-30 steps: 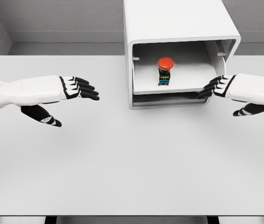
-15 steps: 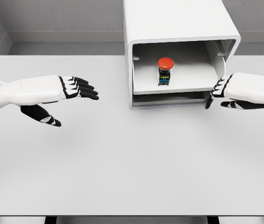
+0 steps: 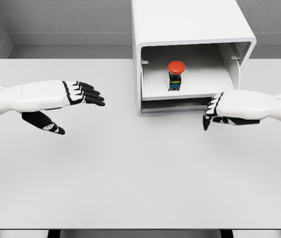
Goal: Slide open multi-storey tabletop storage cabinets and put open load switch and slide close multi-storey tabletop storage cabinets
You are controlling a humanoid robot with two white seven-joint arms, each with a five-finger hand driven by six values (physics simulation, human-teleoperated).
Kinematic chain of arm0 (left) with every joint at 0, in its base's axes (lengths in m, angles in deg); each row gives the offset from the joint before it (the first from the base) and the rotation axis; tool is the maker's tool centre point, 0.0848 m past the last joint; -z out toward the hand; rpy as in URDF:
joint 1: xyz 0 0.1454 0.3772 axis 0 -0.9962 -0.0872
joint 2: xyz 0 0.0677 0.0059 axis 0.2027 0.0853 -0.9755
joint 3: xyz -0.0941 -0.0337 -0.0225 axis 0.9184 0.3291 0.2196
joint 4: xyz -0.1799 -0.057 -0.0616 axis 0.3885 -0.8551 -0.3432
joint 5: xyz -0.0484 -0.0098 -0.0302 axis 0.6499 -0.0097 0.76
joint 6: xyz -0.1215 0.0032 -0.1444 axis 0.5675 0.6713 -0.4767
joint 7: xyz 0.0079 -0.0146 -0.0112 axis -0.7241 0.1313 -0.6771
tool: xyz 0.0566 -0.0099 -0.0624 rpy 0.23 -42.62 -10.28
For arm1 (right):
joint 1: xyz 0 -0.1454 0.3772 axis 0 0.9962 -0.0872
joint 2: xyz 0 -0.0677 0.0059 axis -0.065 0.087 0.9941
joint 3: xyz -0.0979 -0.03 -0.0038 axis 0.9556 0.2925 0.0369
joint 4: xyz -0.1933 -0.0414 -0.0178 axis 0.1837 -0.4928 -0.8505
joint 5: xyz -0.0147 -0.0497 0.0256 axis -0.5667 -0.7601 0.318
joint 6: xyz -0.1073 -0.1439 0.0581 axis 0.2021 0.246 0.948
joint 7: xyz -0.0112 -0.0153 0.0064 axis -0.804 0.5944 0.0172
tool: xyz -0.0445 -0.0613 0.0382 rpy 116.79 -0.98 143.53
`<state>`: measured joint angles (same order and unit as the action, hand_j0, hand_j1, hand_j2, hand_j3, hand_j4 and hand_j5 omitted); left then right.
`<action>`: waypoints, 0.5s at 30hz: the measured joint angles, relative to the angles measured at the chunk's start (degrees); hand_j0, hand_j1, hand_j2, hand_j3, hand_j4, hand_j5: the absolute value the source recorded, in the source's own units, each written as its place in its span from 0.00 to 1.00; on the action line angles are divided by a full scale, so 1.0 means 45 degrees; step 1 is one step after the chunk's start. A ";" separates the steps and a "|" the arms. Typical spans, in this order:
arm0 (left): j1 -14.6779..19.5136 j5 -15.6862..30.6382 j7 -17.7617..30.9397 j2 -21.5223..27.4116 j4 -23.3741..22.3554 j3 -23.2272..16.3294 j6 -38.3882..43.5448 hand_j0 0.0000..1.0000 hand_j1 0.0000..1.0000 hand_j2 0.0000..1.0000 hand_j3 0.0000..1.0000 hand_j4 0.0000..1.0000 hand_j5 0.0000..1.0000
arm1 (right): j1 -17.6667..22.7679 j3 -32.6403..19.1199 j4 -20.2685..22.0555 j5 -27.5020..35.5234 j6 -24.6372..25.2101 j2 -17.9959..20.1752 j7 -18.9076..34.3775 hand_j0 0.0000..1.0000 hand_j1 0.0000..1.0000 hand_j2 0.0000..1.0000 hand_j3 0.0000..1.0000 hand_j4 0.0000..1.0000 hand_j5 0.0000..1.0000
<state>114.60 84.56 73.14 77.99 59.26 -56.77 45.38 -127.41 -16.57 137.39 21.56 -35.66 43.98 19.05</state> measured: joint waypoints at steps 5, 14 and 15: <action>0.0000 -0.0001 -0.0002 0.0000 0.0000 0.0000 0.0000 1.00 1.00 1.00 1.00 1.00 1.00 | -0.0020 0.0024 -0.0148 -0.0302 -0.0002 -0.0414 0.0355 0.46 0.46 0.46 0.46 0.46 0.46; 0.0019 -0.0006 -0.0005 0.0003 -0.0001 0.0007 0.0000 1.00 1.00 1.00 1.00 1.00 1.00 | -0.0156 0.0015 -0.0331 -0.0681 -0.0002 -0.0743 0.0454 0.47 0.47 0.47 0.47 0.47 0.47; 0.0020 -0.0006 -0.0003 0.0005 -0.0001 0.0011 0.0000 1.00 1.00 1.00 1.00 1.00 1.00 | -0.0215 0.0010 -0.0344 -0.0688 -0.0002 -0.0757 0.0456 0.47 0.47 0.47 0.47 0.47 0.47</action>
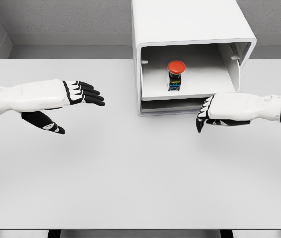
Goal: Slide open multi-storey tabletop storage cabinets and put open load switch and slide close multi-storey tabletop storage cabinets
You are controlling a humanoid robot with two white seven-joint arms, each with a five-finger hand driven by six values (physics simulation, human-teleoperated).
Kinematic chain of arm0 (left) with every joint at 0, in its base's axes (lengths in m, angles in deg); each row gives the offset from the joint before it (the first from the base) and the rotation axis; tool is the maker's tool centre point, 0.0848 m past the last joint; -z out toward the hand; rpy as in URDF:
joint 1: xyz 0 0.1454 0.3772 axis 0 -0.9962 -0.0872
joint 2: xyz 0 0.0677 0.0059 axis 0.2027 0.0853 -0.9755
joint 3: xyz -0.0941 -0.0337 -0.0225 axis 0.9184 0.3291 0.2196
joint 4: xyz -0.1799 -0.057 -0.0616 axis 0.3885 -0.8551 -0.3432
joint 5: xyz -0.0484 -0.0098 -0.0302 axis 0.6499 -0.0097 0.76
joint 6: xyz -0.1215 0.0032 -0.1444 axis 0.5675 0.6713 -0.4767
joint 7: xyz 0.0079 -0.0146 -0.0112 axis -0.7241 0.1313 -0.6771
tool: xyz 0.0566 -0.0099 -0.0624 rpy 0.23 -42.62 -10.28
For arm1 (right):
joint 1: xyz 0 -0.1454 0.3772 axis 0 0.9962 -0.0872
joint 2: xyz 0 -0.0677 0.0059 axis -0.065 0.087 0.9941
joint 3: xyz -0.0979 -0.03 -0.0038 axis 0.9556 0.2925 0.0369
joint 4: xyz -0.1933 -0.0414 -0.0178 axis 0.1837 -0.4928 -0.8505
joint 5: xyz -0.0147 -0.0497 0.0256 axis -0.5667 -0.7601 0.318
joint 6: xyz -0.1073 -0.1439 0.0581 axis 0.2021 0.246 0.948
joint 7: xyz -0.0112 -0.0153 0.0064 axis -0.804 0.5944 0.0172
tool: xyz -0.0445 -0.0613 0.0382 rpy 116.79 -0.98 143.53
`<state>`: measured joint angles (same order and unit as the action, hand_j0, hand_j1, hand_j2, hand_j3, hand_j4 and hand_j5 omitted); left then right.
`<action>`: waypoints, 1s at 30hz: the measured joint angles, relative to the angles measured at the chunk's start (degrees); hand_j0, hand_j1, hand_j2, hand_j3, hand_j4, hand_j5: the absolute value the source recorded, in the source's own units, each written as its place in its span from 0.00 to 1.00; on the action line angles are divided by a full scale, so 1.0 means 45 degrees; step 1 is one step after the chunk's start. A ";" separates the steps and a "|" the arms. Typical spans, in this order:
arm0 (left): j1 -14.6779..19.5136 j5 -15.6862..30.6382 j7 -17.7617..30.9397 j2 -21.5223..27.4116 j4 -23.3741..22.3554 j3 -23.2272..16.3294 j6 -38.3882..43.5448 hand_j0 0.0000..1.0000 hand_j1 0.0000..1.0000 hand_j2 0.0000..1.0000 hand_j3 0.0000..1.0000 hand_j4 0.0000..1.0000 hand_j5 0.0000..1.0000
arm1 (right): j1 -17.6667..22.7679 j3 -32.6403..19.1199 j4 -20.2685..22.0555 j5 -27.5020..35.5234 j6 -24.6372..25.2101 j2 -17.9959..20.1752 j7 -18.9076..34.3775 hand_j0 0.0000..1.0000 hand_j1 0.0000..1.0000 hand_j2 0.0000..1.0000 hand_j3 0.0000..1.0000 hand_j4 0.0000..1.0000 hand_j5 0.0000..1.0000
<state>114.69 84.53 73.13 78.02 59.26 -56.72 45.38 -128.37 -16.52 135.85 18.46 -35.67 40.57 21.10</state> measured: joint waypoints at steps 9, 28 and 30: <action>-0.0020 -0.0001 0.0000 0.0011 -0.0005 0.0009 0.0000 1.00 1.00 1.00 1.00 1.00 1.00 | -0.0449 -0.0010 -0.0721 -0.0014 -0.0002 -0.0476 0.0006 0.47 0.47 0.47 0.47 0.47 0.47; 0.0000 0.0015 -0.0009 0.0015 -0.0006 0.0010 0.0000 1.00 1.00 1.00 1.00 1.00 1.00 | -0.1152 0.0017 -0.2057 -0.0199 -0.0001 -0.1537 0.0258 0.48 0.48 0.48 0.48 0.48 0.48; 0.0000 0.0016 -0.0006 0.0014 -0.0003 0.0010 0.0000 1.00 1.00 1.00 1.00 1.00 1.00 | -0.1230 0.0023 -0.2343 -0.0210 -0.0001 -0.1680 0.0298 0.48 0.48 0.48 0.48 0.48 0.48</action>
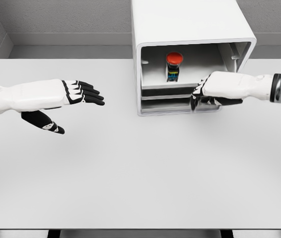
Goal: Slide open multi-storey tabletop storage cabinets and put open load switch and slide close multi-storey tabletop storage cabinets
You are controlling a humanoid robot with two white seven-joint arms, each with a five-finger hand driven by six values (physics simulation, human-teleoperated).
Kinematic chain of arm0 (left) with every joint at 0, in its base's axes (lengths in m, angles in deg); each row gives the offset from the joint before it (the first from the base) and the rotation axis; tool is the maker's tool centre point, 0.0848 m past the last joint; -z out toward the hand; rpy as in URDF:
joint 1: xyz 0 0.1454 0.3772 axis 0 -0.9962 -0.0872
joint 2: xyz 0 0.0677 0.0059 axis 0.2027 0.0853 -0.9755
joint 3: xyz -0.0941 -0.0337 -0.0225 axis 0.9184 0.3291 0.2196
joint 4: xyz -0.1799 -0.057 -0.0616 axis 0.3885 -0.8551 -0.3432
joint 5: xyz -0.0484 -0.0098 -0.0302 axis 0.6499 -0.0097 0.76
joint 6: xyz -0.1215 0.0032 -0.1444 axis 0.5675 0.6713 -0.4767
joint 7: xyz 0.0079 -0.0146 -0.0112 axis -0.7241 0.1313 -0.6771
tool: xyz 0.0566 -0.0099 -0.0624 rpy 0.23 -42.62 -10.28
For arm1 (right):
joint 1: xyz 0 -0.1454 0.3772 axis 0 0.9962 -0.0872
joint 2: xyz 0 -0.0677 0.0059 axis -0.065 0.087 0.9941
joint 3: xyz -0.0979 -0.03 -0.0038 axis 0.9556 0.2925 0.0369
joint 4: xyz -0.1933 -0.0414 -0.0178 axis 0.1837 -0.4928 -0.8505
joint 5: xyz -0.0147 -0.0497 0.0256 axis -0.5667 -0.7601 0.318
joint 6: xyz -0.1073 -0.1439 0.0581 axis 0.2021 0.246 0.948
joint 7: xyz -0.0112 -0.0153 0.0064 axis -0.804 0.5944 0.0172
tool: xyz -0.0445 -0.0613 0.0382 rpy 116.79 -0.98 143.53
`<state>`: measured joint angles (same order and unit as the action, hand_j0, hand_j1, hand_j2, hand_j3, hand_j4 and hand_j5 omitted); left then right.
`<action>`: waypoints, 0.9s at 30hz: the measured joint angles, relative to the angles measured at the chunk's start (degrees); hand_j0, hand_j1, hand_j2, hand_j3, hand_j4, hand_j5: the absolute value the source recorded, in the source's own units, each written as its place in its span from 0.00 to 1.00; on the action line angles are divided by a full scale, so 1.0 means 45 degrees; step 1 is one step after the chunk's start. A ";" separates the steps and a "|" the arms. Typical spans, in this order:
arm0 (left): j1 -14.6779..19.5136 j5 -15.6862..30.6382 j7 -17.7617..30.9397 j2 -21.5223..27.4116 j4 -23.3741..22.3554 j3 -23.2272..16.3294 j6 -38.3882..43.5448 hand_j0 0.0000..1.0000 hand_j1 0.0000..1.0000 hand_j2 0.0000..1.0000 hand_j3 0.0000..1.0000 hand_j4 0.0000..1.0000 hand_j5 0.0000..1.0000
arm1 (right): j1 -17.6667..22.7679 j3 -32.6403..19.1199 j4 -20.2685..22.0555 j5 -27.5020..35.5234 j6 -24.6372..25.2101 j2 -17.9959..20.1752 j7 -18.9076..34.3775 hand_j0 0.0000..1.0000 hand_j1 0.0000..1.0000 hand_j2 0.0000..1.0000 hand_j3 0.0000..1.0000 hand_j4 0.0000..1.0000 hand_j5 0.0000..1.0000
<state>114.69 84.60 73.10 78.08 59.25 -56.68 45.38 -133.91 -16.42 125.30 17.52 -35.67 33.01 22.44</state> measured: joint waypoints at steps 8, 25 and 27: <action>-0.0019 -0.0001 0.0009 0.0001 -0.0001 0.0000 0.0000 1.00 1.00 1.00 1.00 1.00 1.00 | -0.0039 0.0065 -0.0468 -0.0193 -0.0002 -0.0249 0.0072 0.49 0.49 0.49 0.49 0.49 0.49; 0.0039 0.0003 0.0003 0.0294 -0.0015 0.0017 0.0000 1.00 1.00 1.00 1.00 1.00 1.00 | 0.0449 0.0185 0.1962 -0.0209 0.0000 0.3079 -0.0636 1.00 1.00 1.00 1.00 1.00 1.00; 0.0020 0.0002 0.0003 0.0361 -0.0015 0.0015 0.0000 1.00 1.00 1.00 1.00 1.00 1.00 | 0.0449 0.0180 0.2018 -0.0203 0.0001 0.3376 -0.0725 1.00 1.00 1.00 1.00 1.00 1.00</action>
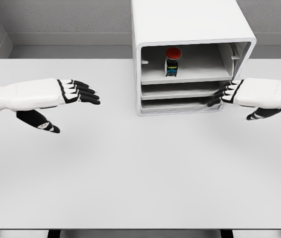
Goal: Slide open multi-storey tabletop storage cabinets and put open load switch and slide close multi-storey tabletop storage cabinets
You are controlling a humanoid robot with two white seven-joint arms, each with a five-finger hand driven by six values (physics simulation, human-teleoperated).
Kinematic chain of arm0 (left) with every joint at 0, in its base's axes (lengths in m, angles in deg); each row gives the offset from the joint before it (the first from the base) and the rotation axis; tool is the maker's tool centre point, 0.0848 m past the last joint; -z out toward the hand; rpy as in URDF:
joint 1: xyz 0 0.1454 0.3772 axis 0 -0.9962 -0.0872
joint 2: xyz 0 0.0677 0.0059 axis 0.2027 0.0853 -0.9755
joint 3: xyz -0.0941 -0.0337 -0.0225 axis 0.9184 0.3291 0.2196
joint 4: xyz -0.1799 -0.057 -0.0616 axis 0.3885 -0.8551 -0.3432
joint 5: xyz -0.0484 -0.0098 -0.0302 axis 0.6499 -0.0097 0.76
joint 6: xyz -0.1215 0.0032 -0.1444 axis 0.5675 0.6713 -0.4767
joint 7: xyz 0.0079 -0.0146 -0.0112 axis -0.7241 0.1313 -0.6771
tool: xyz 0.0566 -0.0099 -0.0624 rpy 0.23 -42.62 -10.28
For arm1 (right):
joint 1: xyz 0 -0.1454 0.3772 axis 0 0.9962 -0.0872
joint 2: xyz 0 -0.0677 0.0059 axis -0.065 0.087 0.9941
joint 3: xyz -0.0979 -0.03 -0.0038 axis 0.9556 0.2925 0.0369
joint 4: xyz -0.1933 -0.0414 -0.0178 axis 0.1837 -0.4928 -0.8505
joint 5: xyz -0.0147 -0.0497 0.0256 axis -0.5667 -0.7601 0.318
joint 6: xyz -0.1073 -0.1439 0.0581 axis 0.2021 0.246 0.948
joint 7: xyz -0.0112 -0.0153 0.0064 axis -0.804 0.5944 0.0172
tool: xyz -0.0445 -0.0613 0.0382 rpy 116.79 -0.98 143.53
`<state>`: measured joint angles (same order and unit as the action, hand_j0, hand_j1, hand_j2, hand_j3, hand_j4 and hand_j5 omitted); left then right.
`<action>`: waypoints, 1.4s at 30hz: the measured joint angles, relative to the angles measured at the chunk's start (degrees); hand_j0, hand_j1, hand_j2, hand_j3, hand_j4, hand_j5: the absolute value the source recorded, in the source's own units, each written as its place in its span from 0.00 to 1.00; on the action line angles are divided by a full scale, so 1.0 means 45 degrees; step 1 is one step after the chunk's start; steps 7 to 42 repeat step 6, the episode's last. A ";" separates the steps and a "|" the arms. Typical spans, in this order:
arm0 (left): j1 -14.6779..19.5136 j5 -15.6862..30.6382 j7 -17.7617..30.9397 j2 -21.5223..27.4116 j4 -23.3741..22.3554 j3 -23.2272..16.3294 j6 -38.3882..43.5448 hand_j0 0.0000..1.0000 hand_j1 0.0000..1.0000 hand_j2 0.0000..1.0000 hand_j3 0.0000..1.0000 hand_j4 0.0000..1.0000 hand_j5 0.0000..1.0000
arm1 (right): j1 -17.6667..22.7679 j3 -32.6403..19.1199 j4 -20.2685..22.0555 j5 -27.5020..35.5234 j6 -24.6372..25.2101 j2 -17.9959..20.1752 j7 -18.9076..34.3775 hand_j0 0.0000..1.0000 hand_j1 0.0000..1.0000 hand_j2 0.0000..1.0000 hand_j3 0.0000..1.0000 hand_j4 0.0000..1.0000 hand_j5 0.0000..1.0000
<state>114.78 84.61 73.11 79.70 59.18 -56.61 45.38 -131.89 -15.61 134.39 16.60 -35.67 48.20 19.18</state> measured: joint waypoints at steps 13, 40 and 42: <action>0.0000 -0.0002 -0.0009 0.0064 -0.0001 0.0000 0.0000 1.00 1.00 1.00 1.00 1.00 1.00 | 0.0313 0.0032 0.0208 0.0006 0.0000 0.0217 -0.0054 1.00 1.00 1.00 1.00 1.00 1.00; 0.0000 -0.0002 -0.0009 0.0064 -0.0001 0.0000 0.0000 1.00 1.00 1.00 1.00 1.00 1.00 | 0.0313 0.0032 0.0208 0.0006 0.0000 0.0217 -0.0054 1.00 1.00 1.00 1.00 1.00 1.00; 0.0000 -0.0002 -0.0009 0.0064 -0.0001 0.0000 0.0000 1.00 1.00 1.00 1.00 1.00 1.00 | 0.0313 0.0032 0.0208 0.0006 0.0000 0.0217 -0.0054 1.00 1.00 1.00 1.00 1.00 1.00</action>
